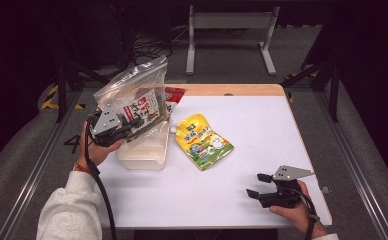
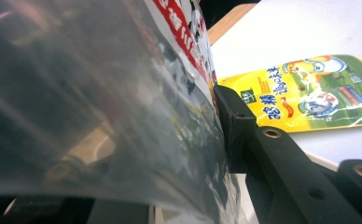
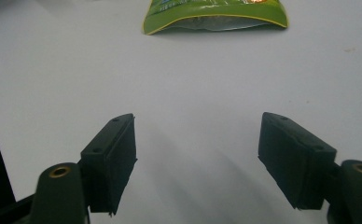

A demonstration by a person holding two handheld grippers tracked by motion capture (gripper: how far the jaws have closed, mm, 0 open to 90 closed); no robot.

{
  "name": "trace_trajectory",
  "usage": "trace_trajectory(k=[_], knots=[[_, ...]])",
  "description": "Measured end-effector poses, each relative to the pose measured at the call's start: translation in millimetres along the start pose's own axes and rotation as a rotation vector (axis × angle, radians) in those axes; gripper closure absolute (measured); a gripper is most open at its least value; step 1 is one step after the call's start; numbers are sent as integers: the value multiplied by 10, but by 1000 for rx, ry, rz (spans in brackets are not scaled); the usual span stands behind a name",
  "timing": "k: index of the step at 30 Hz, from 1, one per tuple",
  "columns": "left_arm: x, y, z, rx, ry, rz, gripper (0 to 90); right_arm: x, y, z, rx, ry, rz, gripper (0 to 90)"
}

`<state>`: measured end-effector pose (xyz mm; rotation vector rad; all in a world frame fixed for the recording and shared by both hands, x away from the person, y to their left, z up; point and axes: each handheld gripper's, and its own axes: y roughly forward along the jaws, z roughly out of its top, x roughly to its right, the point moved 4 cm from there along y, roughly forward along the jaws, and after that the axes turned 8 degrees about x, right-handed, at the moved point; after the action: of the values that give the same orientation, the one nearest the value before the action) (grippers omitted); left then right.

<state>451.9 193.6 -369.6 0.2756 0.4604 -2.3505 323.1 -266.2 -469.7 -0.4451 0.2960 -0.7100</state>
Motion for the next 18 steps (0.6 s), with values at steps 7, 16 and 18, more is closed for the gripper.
trace_trajectory(k=[7,16,18], knots=[[-35,-32,-19,-7,5,-38,715,-11,23,-19,-14,0,5,278],[13,31,-64,-51,16,-55,714,-33,46,-27,-28,-13,11,273],[20,42,-91,-57,19,-57,714,-41,50,-29,-29,-11,14,272]])
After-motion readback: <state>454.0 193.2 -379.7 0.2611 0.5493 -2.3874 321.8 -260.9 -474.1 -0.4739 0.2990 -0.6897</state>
